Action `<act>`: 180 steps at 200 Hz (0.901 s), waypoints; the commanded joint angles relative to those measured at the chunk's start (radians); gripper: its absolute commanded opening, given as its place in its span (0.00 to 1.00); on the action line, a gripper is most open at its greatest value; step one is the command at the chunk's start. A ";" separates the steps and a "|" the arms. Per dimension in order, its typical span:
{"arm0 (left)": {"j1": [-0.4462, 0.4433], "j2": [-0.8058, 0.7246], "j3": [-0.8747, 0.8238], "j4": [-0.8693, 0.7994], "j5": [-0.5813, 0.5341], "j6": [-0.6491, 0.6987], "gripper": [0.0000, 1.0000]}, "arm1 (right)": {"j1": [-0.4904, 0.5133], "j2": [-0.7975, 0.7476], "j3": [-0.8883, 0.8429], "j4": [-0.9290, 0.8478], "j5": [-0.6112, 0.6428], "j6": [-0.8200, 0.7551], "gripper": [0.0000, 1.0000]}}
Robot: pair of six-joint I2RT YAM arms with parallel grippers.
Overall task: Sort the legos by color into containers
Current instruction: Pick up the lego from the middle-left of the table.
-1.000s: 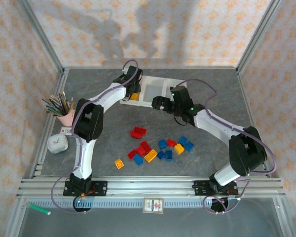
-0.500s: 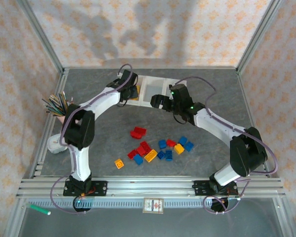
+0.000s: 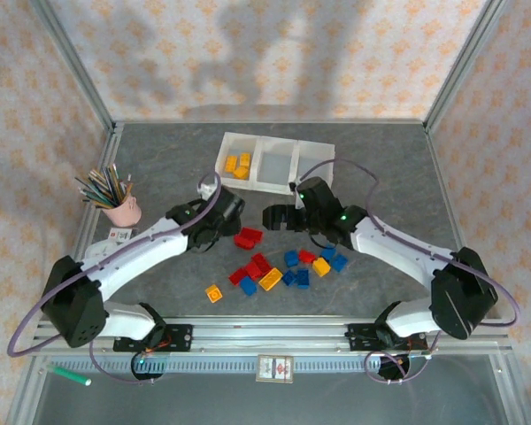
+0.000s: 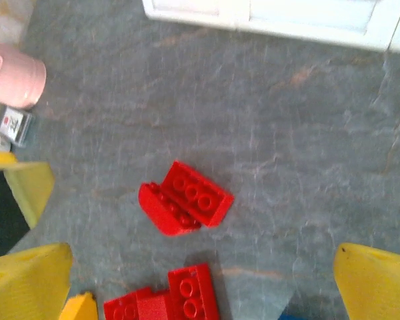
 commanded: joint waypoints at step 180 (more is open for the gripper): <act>-0.430 -0.067 -0.414 -0.071 -0.002 -0.758 0.72 | 0.063 -0.036 -0.132 0.025 0.018 -0.002 1.00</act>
